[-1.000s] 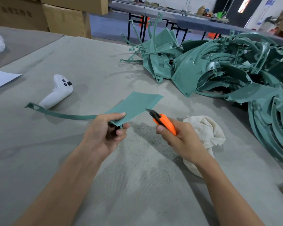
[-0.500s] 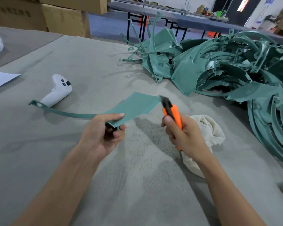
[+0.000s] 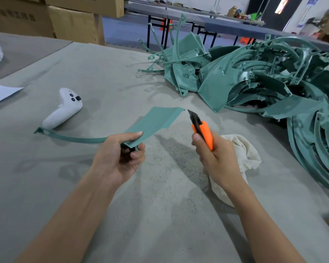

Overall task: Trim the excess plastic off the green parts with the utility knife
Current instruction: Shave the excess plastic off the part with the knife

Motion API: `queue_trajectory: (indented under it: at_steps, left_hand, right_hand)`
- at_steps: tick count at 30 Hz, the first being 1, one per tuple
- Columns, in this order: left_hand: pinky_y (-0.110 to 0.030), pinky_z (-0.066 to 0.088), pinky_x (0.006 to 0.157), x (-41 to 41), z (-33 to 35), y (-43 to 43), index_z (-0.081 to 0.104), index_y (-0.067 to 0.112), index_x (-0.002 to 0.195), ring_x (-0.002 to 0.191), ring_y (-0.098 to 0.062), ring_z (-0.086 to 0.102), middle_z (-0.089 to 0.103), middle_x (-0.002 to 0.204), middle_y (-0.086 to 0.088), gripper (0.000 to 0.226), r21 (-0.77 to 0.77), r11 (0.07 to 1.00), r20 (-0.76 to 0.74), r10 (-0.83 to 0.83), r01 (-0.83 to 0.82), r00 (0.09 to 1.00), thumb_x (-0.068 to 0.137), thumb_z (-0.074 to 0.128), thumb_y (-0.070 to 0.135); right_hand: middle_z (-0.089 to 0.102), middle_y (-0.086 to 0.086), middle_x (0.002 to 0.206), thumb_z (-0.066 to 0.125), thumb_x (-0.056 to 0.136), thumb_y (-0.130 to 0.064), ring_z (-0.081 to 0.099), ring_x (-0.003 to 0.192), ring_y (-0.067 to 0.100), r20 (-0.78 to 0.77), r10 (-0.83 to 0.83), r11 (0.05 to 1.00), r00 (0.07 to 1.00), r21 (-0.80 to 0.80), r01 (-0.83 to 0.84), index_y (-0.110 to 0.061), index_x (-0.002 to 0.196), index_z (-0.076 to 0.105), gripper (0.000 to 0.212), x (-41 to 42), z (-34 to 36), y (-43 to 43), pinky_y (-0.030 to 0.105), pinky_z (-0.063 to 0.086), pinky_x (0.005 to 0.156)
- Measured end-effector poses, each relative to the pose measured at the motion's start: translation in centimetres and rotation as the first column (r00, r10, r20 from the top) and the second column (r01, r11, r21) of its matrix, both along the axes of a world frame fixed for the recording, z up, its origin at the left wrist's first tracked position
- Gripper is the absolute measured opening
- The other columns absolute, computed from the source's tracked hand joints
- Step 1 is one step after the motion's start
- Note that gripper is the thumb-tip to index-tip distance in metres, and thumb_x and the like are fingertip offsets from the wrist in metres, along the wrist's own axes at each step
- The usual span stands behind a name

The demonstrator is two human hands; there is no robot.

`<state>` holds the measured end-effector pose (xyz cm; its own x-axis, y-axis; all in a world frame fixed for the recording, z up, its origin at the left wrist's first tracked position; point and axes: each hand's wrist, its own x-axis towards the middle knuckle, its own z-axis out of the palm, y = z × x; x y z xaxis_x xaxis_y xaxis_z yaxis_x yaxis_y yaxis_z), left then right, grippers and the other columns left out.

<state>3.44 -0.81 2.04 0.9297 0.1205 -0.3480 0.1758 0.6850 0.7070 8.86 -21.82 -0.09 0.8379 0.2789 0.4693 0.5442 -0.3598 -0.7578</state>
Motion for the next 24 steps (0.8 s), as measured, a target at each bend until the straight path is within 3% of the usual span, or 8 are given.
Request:
queue_trajectory:
  at_steps: [5,8,12,15,17,20,24]
  left_hand:
    - [-0.017,0.023,0.030,-0.09,0.02,-0.03,0.047,0.011,0.067,0.033,-0.008,0.031,0.046,0.050,-0.004,0.015,-0.002,1.000,-0.006,-0.002,0.001,1.000,0.066,0.061,0.006]
    - [-0.016,0.022,0.030,-0.12,-0.02,0.16,0.046,0.010,0.067,0.033,-0.008,0.031,0.046,0.050,-0.004,0.015,0.004,1.000,-0.009,0.002,-0.002,1.000,0.066,0.061,0.006]
    - [-0.016,0.022,0.030,-0.15,-0.09,0.05,0.046,0.010,0.068,0.033,-0.008,0.031,0.045,0.049,-0.004,0.016,0.006,1.000,-0.002,-0.015,0.015,1.000,0.066,0.061,0.006]
    - [-0.016,0.023,0.030,-0.15,-0.08,-0.06,0.047,0.010,0.066,0.033,-0.008,0.031,0.044,0.050,-0.004,0.015,0.002,1.000,-0.001,-0.024,0.024,1.000,0.066,0.062,0.005]
    - [-0.016,0.023,0.030,-0.15,-0.10,0.05,0.047,0.010,0.066,0.033,-0.008,0.031,0.044,0.050,-0.004,0.015,0.000,1.000,-0.001,-0.025,0.025,1.000,0.066,0.061,0.005]
    - [-0.016,0.023,0.030,-0.16,-0.11,0.19,0.046,0.010,0.067,0.032,-0.008,0.030,0.043,0.050,-0.004,0.016,0.013,0.999,0.002,-0.033,0.033,0.999,0.067,0.061,0.005]
    - [-0.016,0.022,0.029,-0.18,-0.12,0.03,0.046,0.010,0.067,0.032,-0.008,0.030,0.043,0.049,-0.004,0.016,0.021,0.999,0.007,-0.049,0.049,0.999,0.066,0.061,0.006]
  right_hand:
    - [0.049,0.006,0.060,0.049,0.096,-0.054,0.044,0.045,0.017,0.069,0.091,0.987,0.993,-0.137,-0.081,-0.025,0.076,0.050,0.035,-0.47,-0.09,0.57,0.022,0.031,0.042]
    - [0.047,0.000,0.055,0.050,0.092,-0.056,0.040,0.043,0.011,-0.023,0.004,1.000,1.000,-0.025,-0.005,-0.019,0.076,0.054,0.040,-0.09,0.14,0.67,0.028,0.034,0.042]
    - [0.048,0.006,0.057,0.049,0.090,-0.063,0.044,0.044,0.021,-0.038,-0.026,0.999,0.999,0.023,0.027,-0.021,0.080,0.053,0.043,0.19,0.19,-0.11,0.040,0.038,0.042]
    - [0.051,0.001,0.059,0.046,0.092,-0.065,0.046,0.044,0.015,0.028,0.088,0.995,0.996,-0.051,-0.086,-0.030,0.082,0.054,0.037,-0.40,0.00,0.27,0.035,0.038,0.042]
    - [0.051,0.003,0.060,0.047,0.093,-0.064,0.045,0.045,0.015,0.029,0.090,0.993,0.996,-0.077,-0.087,-0.028,0.082,0.054,0.039,-0.34,-0.04,0.64,0.030,0.035,0.042]
    - [0.047,-0.008,0.053,0.052,0.090,-0.059,0.042,0.045,0.008,-0.094,0.045,0.998,0.995,0.040,-0.042,-0.019,0.078,0.056,0.042,0.24,0.21,0.37,0.024,0.034,0.043]
    - [0.046,-0.011,0.053,0.051,0.090,-0.058,0.042,0.045,0.009,-0.077,0.065,0.996,0.995,0.065,-0.060,-0.016,0.077,0.055,0.044,0.03,0.19,-0.14,0.028,0.035,0.042]
